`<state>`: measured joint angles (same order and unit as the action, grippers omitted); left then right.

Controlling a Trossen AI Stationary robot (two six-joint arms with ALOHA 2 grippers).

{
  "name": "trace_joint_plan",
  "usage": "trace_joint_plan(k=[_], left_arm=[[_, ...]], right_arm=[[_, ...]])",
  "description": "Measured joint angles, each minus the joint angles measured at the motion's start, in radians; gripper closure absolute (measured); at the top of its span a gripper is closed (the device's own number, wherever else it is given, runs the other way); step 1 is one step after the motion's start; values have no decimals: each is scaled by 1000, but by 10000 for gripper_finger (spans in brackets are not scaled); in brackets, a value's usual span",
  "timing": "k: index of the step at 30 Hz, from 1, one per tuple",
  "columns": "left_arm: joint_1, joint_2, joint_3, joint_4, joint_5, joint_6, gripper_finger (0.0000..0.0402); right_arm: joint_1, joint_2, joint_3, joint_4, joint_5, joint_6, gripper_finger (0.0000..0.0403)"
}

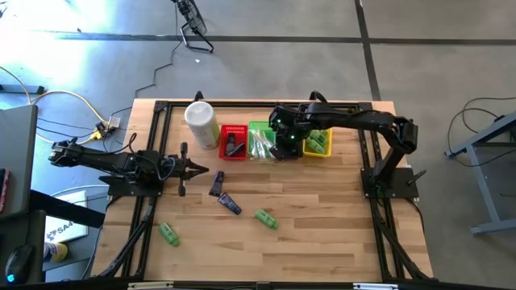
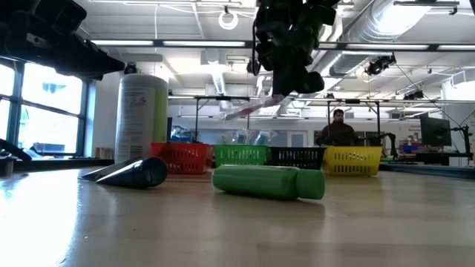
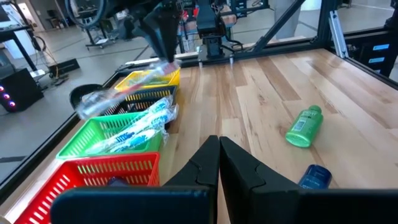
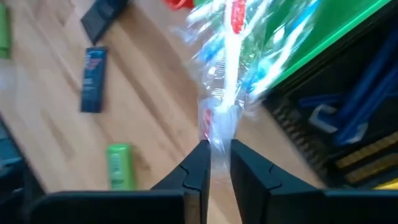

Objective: Pick & Place Travel size toiletries
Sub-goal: Put the red toothbrush into the green bin

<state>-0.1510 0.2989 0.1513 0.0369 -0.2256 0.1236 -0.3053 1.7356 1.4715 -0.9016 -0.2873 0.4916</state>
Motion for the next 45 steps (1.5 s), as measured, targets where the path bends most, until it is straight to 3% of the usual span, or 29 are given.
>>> trace_joint_plan(k=[6,18,27,32,40,45], left_arm=[[0,0,0,0,0,-1,394],[0,0,0,-1,0,0,394],[0,0,0,-2,0,0,394],[0,0,0,-2,0,0,394],[0,0,0,-3,0,0,394],[0,0,0,-10,0,0,394]], right_arm=[[-10,20,0,0,-7,62,395],[-23,25,0,66,32,144,400],[-29,25,0,77,156,89,396],[-8,25,0,156,165,14,354],[27,25,0,282,132,-53,230],[31,13,-1,267,151,-58,214]])
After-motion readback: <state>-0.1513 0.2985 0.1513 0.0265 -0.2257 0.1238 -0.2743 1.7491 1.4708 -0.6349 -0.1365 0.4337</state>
